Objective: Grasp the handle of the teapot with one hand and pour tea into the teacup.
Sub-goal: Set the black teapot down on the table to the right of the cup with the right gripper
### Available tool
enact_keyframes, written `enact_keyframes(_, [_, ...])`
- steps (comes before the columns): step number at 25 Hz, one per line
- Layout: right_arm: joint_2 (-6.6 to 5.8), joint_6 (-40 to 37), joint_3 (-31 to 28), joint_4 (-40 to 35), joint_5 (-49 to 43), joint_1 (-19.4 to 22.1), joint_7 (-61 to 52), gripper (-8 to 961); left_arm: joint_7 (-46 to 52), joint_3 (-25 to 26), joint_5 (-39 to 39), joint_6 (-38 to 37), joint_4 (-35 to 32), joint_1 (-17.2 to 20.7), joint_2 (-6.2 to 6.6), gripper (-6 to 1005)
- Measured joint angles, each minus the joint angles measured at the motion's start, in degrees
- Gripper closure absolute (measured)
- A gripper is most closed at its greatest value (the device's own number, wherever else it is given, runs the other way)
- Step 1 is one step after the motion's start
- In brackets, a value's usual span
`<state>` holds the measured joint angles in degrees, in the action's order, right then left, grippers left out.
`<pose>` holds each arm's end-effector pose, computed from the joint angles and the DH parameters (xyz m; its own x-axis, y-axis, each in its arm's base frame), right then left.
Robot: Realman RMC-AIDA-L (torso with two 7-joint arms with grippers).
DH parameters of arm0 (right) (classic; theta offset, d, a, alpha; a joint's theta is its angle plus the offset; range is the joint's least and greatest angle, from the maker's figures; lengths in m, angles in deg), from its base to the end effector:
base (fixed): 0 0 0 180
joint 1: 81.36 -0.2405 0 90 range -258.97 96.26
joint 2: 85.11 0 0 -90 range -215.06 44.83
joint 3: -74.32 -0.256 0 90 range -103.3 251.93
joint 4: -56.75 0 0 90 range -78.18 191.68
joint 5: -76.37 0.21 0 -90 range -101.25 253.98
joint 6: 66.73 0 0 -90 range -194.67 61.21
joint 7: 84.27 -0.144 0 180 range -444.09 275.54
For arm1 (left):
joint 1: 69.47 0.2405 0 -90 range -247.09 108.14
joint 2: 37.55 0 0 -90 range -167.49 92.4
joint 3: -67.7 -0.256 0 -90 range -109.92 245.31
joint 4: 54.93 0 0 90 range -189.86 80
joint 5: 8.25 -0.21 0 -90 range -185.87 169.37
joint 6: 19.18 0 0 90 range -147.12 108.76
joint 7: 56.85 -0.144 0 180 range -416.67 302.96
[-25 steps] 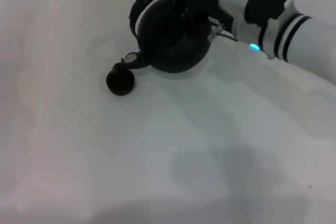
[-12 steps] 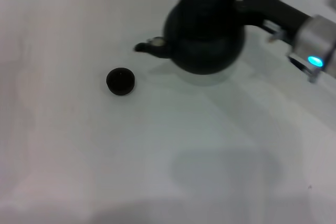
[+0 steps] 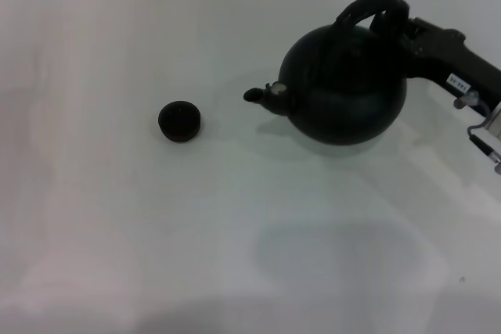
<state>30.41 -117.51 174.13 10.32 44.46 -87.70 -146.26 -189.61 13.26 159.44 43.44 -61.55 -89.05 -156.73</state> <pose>0.2789 0.3018 -0.0256 0.4953 -0.2763 -0.8236 -0.7873 -0.5435 -0.2911 -0.4081 0.2966 0.0487 0.1685 -0.1257 0.9776 0.9690 0.2031 -0.1409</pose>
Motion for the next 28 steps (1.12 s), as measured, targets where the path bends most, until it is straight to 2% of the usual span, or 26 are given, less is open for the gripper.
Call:
enact_keyframes(16, [0.23, 2.0, 0.9, 7.0, -0.5, -4.7, 3.2, 701, 0.0, -0.1, 0.0, 0.0, 0.2, -0.1, -0.04, 122])
enact_keyframes(28, [0.07, 1.8, 1.0, 9.3, -0.6, -5.4, 4.9, 679, 0.0, -0.1, 0.0, 0.2, 0.2, 0.3, -0.09, 122])
